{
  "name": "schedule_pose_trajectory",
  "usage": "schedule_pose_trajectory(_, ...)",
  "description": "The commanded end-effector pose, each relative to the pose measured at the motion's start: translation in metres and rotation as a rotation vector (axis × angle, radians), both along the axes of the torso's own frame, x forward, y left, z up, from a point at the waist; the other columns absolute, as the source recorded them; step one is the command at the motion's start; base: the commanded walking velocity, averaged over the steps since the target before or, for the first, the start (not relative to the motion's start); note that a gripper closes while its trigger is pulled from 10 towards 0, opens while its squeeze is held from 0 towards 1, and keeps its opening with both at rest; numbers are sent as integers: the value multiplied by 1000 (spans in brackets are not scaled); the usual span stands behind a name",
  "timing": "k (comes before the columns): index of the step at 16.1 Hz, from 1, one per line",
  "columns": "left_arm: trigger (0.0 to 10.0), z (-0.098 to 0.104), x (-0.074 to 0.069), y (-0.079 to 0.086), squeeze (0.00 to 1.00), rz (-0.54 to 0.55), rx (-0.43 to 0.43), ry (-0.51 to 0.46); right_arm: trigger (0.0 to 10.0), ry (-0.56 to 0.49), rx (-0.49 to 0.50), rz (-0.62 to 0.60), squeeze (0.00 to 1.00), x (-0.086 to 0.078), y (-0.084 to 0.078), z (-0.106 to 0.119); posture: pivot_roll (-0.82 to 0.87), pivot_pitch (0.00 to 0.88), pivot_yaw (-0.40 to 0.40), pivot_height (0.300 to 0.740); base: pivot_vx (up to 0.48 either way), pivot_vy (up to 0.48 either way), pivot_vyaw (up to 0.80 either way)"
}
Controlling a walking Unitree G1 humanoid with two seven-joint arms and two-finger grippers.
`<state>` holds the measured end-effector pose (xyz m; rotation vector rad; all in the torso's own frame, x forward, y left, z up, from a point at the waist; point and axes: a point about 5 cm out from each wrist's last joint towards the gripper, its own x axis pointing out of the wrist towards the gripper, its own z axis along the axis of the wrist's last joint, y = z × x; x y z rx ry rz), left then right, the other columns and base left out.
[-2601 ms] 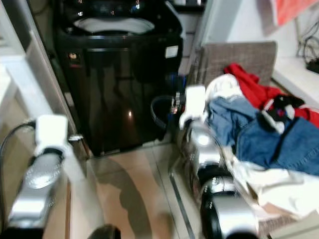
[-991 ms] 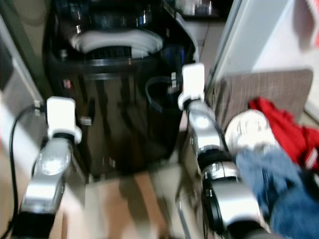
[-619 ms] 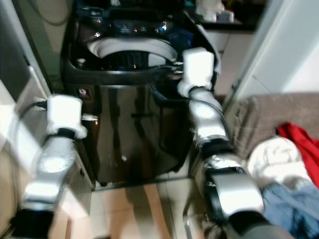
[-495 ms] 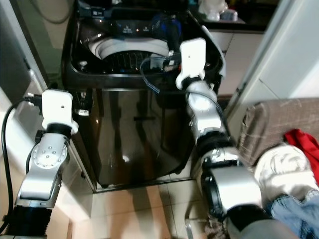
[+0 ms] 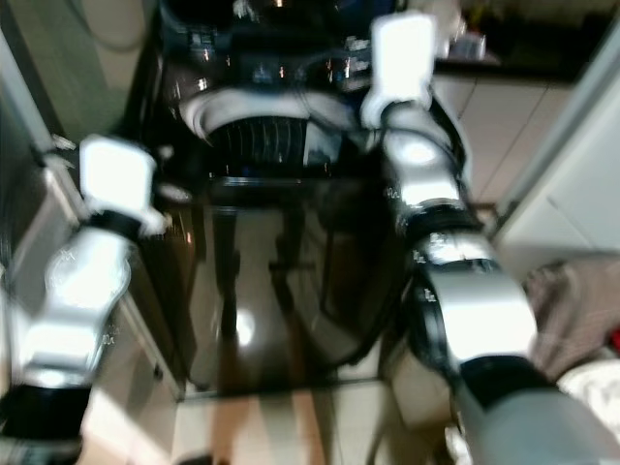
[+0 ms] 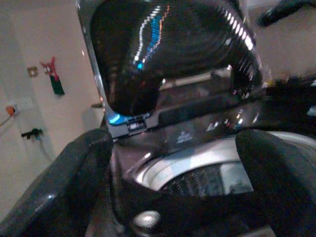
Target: Clothes washing
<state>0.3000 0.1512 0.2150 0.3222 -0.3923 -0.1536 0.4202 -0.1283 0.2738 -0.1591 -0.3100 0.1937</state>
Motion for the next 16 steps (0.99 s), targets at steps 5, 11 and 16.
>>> schedule_pose_trajectory(5,10000,46,-34,-20,0,-197,-74,-57,10000,289,-173,-117,0,6,-10,-37,173,54,-97,740,96,0,0)
schedule_pose_trajectory(11,10000,71,-53,-19,0,-217,-85,-91,10000,444,87,-131,1000,1,-5,-66,255,56,-126,740,0,0,0)
schedule_pose_trajectory(16,10000,62,-45,-18,0,-214,-95,-27,10000,369,352,-135,1000,6,-14,-39,216,37,-112,740,0,0,0)
